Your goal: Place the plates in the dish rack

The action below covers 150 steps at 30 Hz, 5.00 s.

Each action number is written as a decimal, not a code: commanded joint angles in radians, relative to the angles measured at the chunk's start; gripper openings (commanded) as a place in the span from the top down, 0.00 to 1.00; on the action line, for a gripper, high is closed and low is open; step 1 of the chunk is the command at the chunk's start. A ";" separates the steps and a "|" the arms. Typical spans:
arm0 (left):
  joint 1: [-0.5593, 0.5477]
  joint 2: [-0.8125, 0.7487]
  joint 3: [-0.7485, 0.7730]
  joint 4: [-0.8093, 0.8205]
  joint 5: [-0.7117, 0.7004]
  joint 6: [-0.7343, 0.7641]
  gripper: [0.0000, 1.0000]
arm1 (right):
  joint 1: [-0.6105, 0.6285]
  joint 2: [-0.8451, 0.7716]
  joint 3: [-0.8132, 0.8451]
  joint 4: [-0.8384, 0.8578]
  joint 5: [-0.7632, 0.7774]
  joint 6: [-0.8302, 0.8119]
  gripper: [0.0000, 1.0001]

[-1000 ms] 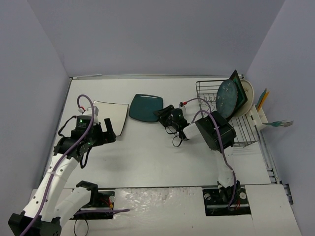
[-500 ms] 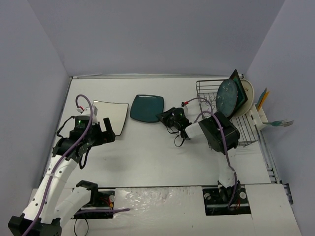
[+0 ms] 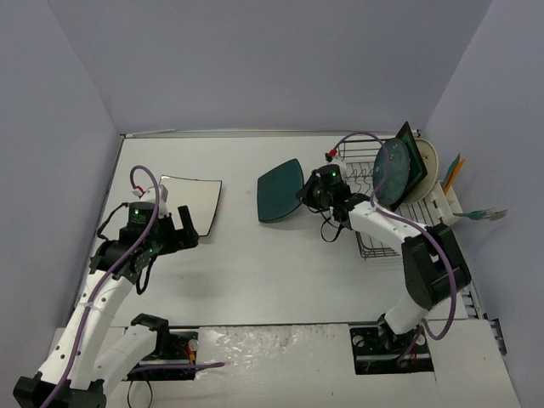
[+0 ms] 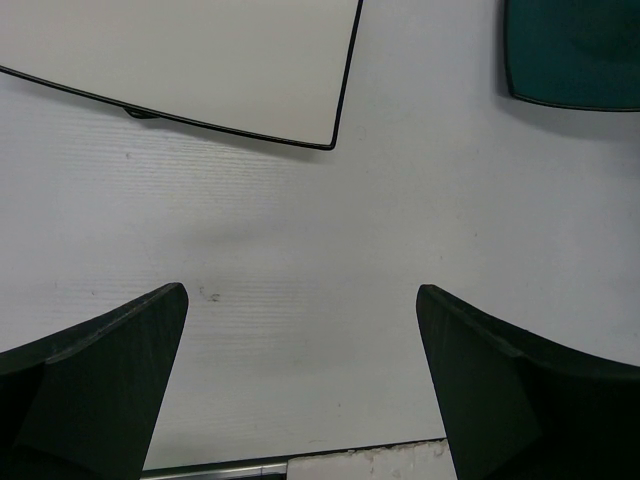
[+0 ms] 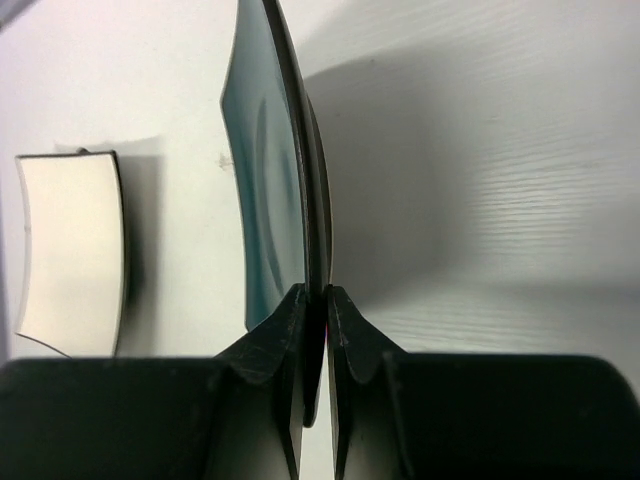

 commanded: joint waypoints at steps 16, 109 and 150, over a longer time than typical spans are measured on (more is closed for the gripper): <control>0.012 0.008 0.031 0.043 -0.054 0.089 0.03 | -0.204 -0.375 0.431 -0.328 0.147 -0.679 1.00; 0.060 0.029 -0.108 0.168 -0.091 -0.251 0.03 | -0.426 -0.553 0.052 -0.019 -0.229 -0.472 0.00; 0.572 0.646 -0.318 1.090 0.213 -0.378 0.13 | -0.217 -0.633 -0.231 0.162 -0.631 -0.284 0.00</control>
